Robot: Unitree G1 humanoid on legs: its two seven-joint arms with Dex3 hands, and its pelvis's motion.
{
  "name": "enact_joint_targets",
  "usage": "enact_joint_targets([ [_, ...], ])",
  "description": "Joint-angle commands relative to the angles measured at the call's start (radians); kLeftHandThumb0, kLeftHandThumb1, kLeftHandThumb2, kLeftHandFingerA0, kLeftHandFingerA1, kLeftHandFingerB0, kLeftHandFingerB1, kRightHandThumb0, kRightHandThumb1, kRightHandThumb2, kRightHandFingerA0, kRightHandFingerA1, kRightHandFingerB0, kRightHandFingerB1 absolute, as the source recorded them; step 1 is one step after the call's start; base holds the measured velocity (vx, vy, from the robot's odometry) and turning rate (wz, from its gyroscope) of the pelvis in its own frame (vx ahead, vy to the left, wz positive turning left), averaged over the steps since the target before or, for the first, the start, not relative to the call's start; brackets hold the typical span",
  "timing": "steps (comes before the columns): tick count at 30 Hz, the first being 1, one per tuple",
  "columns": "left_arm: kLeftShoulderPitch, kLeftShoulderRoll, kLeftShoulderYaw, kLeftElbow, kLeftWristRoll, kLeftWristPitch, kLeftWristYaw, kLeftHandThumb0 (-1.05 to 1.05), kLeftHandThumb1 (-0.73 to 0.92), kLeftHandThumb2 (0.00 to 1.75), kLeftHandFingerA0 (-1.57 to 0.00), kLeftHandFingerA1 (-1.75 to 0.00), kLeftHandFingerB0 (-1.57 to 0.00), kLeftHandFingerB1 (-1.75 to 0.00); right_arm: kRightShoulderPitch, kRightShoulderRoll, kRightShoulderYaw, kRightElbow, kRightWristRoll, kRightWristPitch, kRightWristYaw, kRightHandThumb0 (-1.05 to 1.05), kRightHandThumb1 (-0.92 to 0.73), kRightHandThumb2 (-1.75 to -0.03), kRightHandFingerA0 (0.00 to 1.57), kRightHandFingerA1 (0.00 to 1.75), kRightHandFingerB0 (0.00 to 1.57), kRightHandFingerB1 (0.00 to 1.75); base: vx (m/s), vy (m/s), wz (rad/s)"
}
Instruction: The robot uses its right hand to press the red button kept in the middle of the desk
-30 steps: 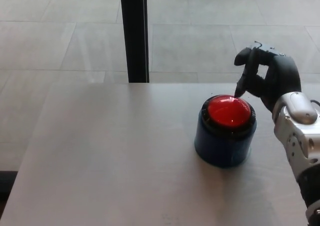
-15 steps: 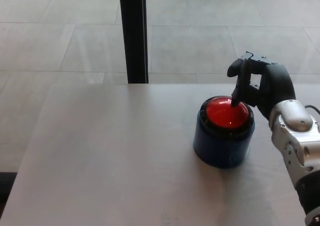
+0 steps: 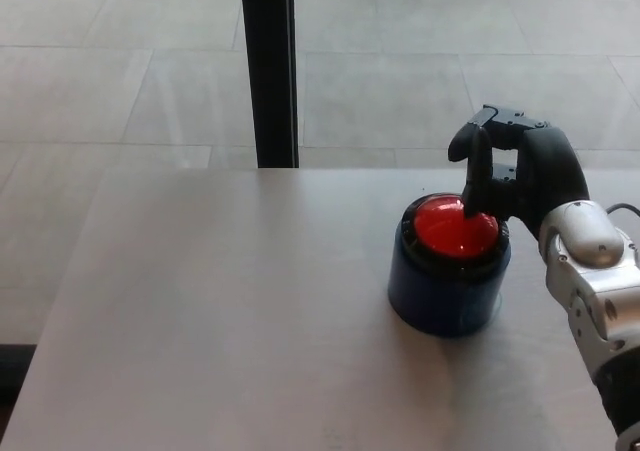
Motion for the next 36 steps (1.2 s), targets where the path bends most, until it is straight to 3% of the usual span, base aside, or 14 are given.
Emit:
enact_joint_targets([
  [1, -0.009, 0.022, 0.0, 0.003, -0.008, 0.018, 0.01, -0.75, 0.92, 1.28, -0.49, -0.97, -0.26, -0.77, 0.102, -0.002, 0.016, 0.057, -0.048, 0.024, -0.002, -0.17, -0.48, -1.27, 0.96, 1.75, 0.78, 1.59, 0.0, 0.0, 0.0],
  [6, -0.01, 0.023, 0.009, 0.007, -0.016, 0.017, 0.008, -0.75, 0.92, 1.23, -0.47, -0.98, -0.42, -0.91, 0.125, 0.021, -0.007, 0.084, -0.032, 0.001, -0.022, -0.16, -0.45, -1.3, 0.93, 1.75, 0.78, 1.61, 0.0, 0.0, 0.0],
  [8, -0.009, 0.022, 0.006, 0.009, -0.009, 0.011, 0.022, -0.49, 0.91, 1.47, -0.54, -0.97, -0.22, -0.75, 0.13, 0.042, -0.027, 0.093, -0.014, -0.008, -0.022, -0.17, -0.48, -1.26, 0.94, 1.75, 0.78, 1.6, 0.0, 0.0, 0.0],
  [9, -0.008, 0.022, 0.004, 0.007, -0.009, 0.01, 0.017, -0.76, 0.92, 1.17, -0.42, -1.32, -0.32, -1.06, 0.131, 0.046, -0.031, 0.095, -0.013, -0.016, -0.02, -0.18, -0.48, -1.27, 0.93, 1.75, 0.77, 1.61, 0.0, 0.0, 0.0],
  [10, -0.006, 0.023, 0.001, 0.008, -0.005, 0.007, 0.011, -0.77, 0.92, 1.28, -0.55, -1.04, -0.33, -0.83, 0.132, 0.053, -0.036, 0.093, -0.008, -0.021, -0.017, -0.21, -0.47, -1.26, 0.94, 1.75, 0.78, 1.61, 0.0, 0.0, 0.0],
  [13, -0.005, 0.025, -0.009, 0.011, 0.002, 0.007, 0.009, -0.77, 0.92, 1.29, -0.53, -1.01, -0.3, -0.81, 0.133, 0.069, -0.048, 0.088, 0.001, -0.033, -0.01, -0.21, -0.47, -1.26, 0.97, 1.75, 0.8, 1.6, 0.0, 0.0, 0.0],
  [14, -0.005, 0.024, -0.008, 0.014, 0.001, 0.012, 0.014, -0.77, 0.92, 1.17, -0.42, -1.35, -0.23, -0.97, 0.133, 0.076, -0.051, 0.084, 0.002, -0.035, -0.011, -0.21, -0.47, -1.26, 0.97, 1.75, 0.8, 1.59, 0.0, 0.0, 0.0],
  [15, -0.001, 0.022, -0.006, 0.01, -0.003, 0.01, 0.012, -0.77, 0.92, 1.26, -0.53, -1.02, -0.33, -0.83, 0.122, 0.09, -0.05, 0.075, -0.001, -0.029, -0.023, -0.2, -0.48, -1.26, 0.97, 1.75, 0.8, 1.6, 0.0, 0.0, 0.0],
  [18, 0.003, 0.02, -0.014, 0.006, 0.002, 0.013, 0.012, -0.76, 0.92, 1.17, -0.39, -1.25, -0.3, -0.94, 0.1, 0.086, -0.036, 0.061, -0.017, -0.035, -0.012, -0.21, -0.46, -1.28, 0.97, 1.75, 0.8, 1.62, 0.0, 0.0, 0.0],
  [19, 0.005, 0.021, -0.019, 0.005, 0.006, 0.011, 0.01, -0.75, 0.92, 1.28, -0.52, -0.98, -0.37, -0.81, 0.091, 0.082, -0.031, 0.057, -0.025, -0.03, -0.015, -0.2, -0.48, -1.25, 0.96, 1.75, 0.79, 1.6, 0.0, 0.0, 0.0],
  [21, 0.01, 0.021, -0.024, 0.007, 0.007, -0.003, 0.003, -0.76, 0.92, 1.17, -0.37, -1.19, -0.25, -0.91, 0.051, 0.058, -0.019, 0.038, -0.047, 0.0, -0.026, -0.17, -0.47, -1.28, 0.97, 1.75, 0.81, 1.57, 0.0, 0.0, 0.0],
  [29, 0.006, 0.019, 0.0, 0.012, -0.017, 0.018, 0.015, -0.74, 0.92, 1.23, -0.48, -0.98, -0.37, -0.84, -0.18, -0.089, -0.099, 0.072, -0.015, 0.04, 0.004, -0.18, -0.5, -1.23, 0.95, 1.74, 0.81, 1.53, 0.0, 0.0, 0.0],
  [31, 0.012, 0.022, -0.012, 0.014, -0.002, 0.009, 0.016, -0.75, 0.92, 1.17, -0.4, -1.22, -0.26, -0.93, -0.263, -0.126, -0.141, 0.123, 0.007, 0.046, 0.011, -0.19, -0.48, -1.24, 1.0, 1.75, 0.85, 1.48, 0.0, 0.0, 0.0],
  [36, 0.022, 0.02, -0.015, 0.012, -0.003, 0.002, 0.005, -0.74, 0.92, 1.3, -0.52, -0.97, -0.35, -0.82, -0.401, -0.275, -0.155, 0.151, -0.02, -0.008, 0.079, -0.2, -0.36, -1.42, 0.98, 1.75, 0.88, 1.53, 0.0, 0.0, 0.0],
])
